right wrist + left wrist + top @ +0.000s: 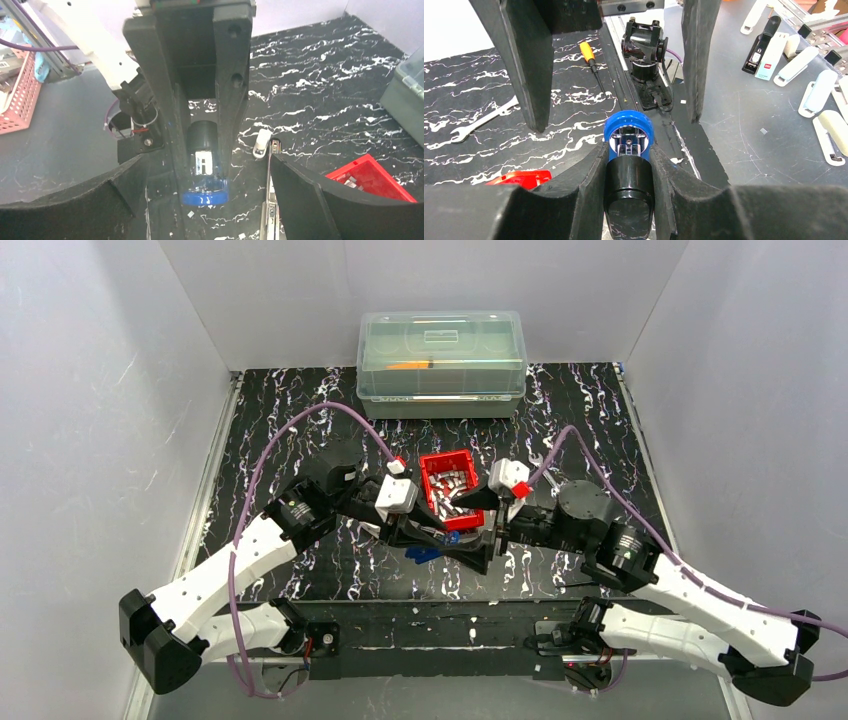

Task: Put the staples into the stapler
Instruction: Open the stapler.

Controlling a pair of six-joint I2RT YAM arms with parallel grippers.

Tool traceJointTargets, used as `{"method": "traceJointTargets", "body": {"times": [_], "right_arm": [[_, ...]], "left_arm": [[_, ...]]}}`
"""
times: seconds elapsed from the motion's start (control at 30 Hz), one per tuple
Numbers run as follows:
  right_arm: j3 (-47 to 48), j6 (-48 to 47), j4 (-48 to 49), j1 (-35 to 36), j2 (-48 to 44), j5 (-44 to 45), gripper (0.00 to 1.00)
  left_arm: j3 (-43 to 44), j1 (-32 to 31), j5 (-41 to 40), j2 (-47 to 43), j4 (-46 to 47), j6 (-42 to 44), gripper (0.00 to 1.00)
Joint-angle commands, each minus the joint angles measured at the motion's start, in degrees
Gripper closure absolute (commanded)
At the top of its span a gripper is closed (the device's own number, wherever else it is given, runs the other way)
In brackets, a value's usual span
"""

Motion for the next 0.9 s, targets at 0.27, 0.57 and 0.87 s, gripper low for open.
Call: {"method": "traceJointTargets", "body": {"times": [0.27,0.57,0.87], "right_arm": [[-0.95,-2.11,1.64,0.18,5.62,-2.42,0.02],[-1.41,-2.52,-1.26,0.18,7.31,-2.53,0.27],[-4.1,-7.43,2.45,0.27,4.79,8.01,0.65]], "left_arm": [[3.2,-0.2,1.59,-1.62,-1.18,2.89,1.0],[3.96,-0.15,1.36,-1.28,-2.93,5.02,1.0],[5.1,-0.04,1.92,-1.33,-2.7,3.12,1.0]]}}
